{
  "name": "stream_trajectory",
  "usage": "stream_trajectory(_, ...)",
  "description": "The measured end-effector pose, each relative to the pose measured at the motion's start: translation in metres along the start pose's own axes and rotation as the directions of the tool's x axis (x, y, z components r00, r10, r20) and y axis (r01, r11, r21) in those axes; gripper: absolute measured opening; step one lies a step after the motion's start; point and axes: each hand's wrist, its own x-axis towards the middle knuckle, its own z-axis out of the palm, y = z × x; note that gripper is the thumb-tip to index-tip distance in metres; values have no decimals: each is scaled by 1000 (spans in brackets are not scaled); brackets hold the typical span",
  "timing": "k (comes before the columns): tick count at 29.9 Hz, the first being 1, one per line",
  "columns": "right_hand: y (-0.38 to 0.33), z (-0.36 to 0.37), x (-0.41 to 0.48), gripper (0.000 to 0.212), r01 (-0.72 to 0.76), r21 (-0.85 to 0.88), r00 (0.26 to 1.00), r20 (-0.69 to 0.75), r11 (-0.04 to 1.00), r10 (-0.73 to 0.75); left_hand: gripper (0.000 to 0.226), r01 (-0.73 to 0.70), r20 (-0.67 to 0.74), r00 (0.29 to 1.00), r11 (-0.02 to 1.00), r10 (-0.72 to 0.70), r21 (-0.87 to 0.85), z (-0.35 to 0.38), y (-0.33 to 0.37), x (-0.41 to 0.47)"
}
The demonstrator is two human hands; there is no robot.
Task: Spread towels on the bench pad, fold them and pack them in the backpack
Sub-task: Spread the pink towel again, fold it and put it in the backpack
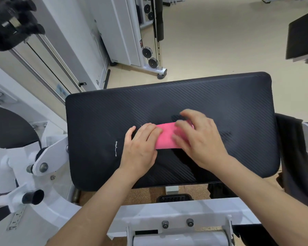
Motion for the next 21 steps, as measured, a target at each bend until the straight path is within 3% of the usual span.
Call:
stream_trajectory(3,16,3,-12,60,161,-99,964,229,982,-135,58,15,-10,1000,1000,-16,-21,0,-1,4)
stream_trajectory(7,37,2,-12,52,164,-156,962,243,974,-123,65,-29,39,999,998,27,58,-2,-18,2)
stream_trajectory(9,35,2,-5,50,89,-51,972,223,995,-75,63,22,33,999,999,-22,-25,-3,-22,6)
stream_trajectory(11,30,0,5,48,-60,105,965,260,993,31,55,170,23,985,961,-169,-216,-7,-14,12)
stream_trajectory(13,27,-7,14,40,-310,297,917,344,903,201,42,381,68,917,815,-393,-437,-15,-3,15)
stream_trajectory(14,25,-14,18,32,-456,414,863,422,788,278,35,470,119,865,702,-488,-535,-19,2,14)
stream_trajectory(15,22,-22,22,21,-588,541,799,505,601,327,26,527,191,812,552,-552,-645,-22,6,11)
stream_trajectory(17,12,-33,22,6,-732,672,661,659,115,359,13,534,359,716,137,-599,-834,-30,18,3)
stream_trajectory(19,-2,-38,16,12,-731,650,547,741,-210,389,13,488,508,624,-212,-594,-847,-36,37,-7)
stream_trajectory(21,-17,-38,2,18,-664,622,484,780,-414,396,14,433,595,559,-409,-577,-803,-41,59,-19)
